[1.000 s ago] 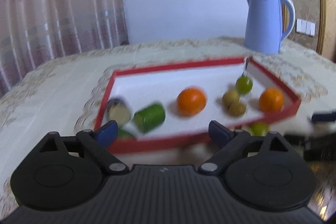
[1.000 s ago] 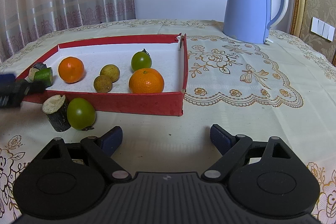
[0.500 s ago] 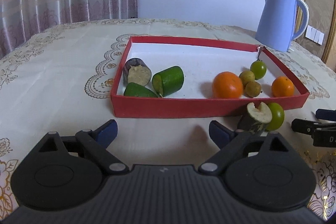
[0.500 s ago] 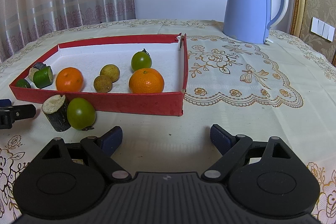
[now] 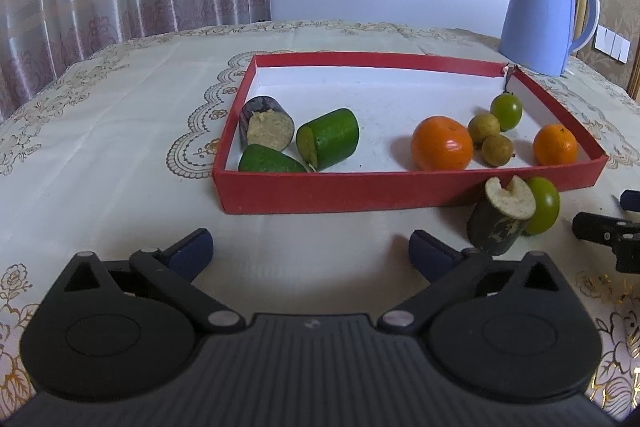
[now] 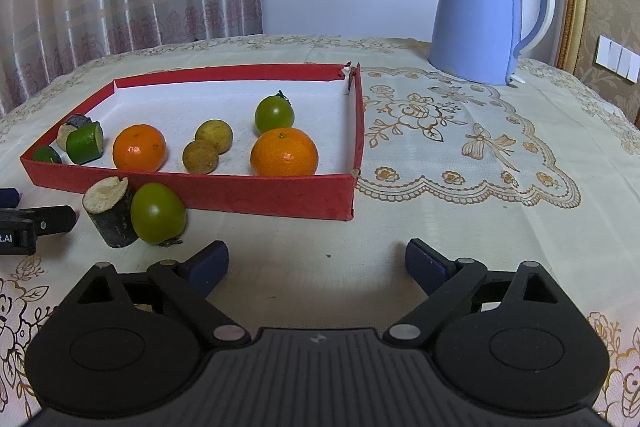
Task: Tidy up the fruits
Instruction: 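Withdraw the left gripper from the tray, then grasp the round green lime beside the tray with the right gripper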
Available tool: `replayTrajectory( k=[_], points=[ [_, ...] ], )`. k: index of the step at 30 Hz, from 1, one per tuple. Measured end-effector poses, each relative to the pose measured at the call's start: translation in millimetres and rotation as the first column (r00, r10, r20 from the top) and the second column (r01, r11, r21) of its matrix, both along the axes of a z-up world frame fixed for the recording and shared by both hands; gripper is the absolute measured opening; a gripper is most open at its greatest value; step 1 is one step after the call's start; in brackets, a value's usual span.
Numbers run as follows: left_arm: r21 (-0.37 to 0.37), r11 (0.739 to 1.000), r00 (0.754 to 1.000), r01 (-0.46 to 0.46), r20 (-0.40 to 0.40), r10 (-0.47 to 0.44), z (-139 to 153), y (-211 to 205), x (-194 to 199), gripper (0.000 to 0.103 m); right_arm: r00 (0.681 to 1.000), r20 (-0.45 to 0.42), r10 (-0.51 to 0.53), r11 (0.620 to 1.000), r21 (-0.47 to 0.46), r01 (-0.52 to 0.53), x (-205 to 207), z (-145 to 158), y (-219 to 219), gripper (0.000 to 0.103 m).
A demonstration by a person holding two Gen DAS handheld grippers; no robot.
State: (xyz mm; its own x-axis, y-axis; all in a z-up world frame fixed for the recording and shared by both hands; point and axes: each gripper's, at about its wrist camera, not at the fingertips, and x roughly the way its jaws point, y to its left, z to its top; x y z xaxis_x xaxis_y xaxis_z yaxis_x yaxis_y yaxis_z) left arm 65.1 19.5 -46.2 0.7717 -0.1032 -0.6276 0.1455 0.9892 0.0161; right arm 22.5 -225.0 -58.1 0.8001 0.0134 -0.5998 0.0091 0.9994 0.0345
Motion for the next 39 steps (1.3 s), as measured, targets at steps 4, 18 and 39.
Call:
replayTrajectory(
  k=[4, 18, 39],
  points=[
    [-0.004, 1.0, 1.0, 0.001, -0.003, -0.001, 0, 1, 0, 0.103, 0.997, 0.075, 0.034, 0.999, 0.031, -0.036, -12, 6, 2, 0.096],
    [-0.005, 1.0, 1.0, 0.0, -0.003, 0.0, 0, 1, 0, 0.103, 0.981, 0.072, 0.179, 0.984, -0.013, -0.178, -5, 12, 44, 0.078],
    [-0.005, 1.0, 1.0, 0.0, -0.003, 0.0, 0, 1, 0, 0.103, 0.987, 0.05, 0.154, 0.988, -0.038, -0.152, 8, 8, 60, 0.033]
  ],
)
